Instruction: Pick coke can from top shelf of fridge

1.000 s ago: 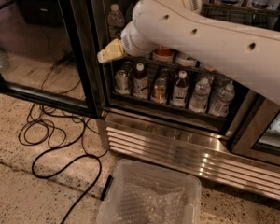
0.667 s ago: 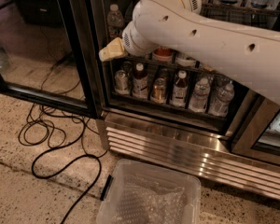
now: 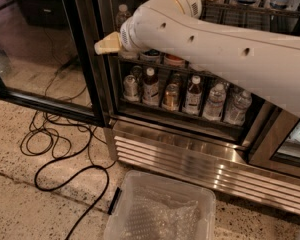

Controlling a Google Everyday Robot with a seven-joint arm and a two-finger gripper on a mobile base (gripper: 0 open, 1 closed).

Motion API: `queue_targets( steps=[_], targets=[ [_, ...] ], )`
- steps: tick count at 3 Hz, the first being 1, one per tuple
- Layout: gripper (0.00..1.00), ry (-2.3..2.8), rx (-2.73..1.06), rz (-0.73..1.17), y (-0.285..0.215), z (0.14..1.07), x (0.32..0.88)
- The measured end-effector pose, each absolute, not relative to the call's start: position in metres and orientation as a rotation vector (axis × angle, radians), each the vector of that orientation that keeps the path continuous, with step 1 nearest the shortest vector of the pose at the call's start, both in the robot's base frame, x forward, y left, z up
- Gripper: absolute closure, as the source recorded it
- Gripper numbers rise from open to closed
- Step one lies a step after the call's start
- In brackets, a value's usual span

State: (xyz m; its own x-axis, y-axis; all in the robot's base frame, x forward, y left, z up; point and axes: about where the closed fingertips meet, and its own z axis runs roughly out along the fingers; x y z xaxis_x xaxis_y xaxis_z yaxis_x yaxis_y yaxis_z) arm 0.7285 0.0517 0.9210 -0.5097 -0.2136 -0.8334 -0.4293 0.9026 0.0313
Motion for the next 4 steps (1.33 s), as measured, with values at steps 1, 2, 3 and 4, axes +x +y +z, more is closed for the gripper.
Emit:
queue_targets(
  steps=[1,2,3,4],
  targets=[
    [0.0,2.03,-0.386,0.272,0.065,0.947,0.76],
    [0.0,2.0,-0.316,0.207,0.07,0.961,0.778],
    [0.0,1.992,-0.262,0.22,0.069,0.965,0.78],
    [0.0,1.964,-0.224,0.255,0.08,0.968,0.791]
  ],
)
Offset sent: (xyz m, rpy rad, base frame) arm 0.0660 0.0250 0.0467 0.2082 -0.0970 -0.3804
